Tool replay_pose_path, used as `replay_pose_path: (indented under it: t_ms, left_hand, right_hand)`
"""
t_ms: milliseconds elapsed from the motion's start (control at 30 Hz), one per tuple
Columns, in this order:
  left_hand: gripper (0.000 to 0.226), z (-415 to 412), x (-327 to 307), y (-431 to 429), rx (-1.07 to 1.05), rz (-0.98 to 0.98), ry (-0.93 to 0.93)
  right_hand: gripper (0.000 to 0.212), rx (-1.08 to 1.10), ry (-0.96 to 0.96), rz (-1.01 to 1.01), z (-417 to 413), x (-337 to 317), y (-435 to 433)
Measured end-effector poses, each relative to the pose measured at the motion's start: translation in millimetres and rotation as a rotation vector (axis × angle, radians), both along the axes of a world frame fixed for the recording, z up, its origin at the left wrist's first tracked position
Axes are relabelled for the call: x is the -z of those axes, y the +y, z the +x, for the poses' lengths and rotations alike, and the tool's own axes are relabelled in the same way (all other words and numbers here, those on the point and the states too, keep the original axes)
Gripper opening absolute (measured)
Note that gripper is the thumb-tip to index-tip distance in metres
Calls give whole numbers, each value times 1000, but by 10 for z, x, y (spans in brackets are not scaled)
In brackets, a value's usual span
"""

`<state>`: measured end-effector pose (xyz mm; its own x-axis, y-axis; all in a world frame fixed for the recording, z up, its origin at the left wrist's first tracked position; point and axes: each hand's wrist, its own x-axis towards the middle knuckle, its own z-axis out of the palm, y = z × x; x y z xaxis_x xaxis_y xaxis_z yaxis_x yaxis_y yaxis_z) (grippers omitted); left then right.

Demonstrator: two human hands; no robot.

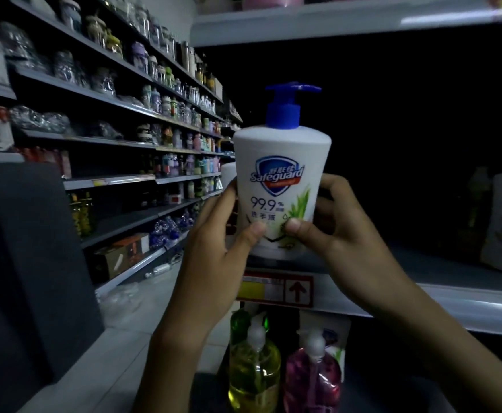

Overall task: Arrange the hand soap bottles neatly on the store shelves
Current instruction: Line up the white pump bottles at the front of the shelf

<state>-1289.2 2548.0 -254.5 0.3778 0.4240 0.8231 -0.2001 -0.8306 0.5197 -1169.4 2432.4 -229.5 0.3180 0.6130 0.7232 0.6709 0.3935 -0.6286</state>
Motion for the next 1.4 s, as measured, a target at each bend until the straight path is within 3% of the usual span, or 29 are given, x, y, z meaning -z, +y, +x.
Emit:
replay_pose_path:
  t_ms: [200, 767, 933, 1067, 1233, 1400]
  left_hand:
    - [45, -64, 95, 195, -73, -22, 68]
    - [40, -61, 120, 446, 13, -123, 92]
    - [54, 21, 171, 491, 160, -240, 157]
    - [56, 38, 156, 531, 238, -299, 200]
    - [58, 76, 163, 628, 269, -314, 230]
    - [60, 101, 152, 703, 289, -310, 197]
  right_hand:
    - [51, 49, -67, -45, -52, 75, 246]
    - [46, 69, -110, -116, 60, 74, 531]
    - [56, 217, -122, -187, 112, 69, 582]
    - [74, 63, -131, -317, 164, 71, 598]
    - [80, -105, -88, -403, 290, 36, 632]
    - [81, -134, -125, -425, 364, 27, 659]
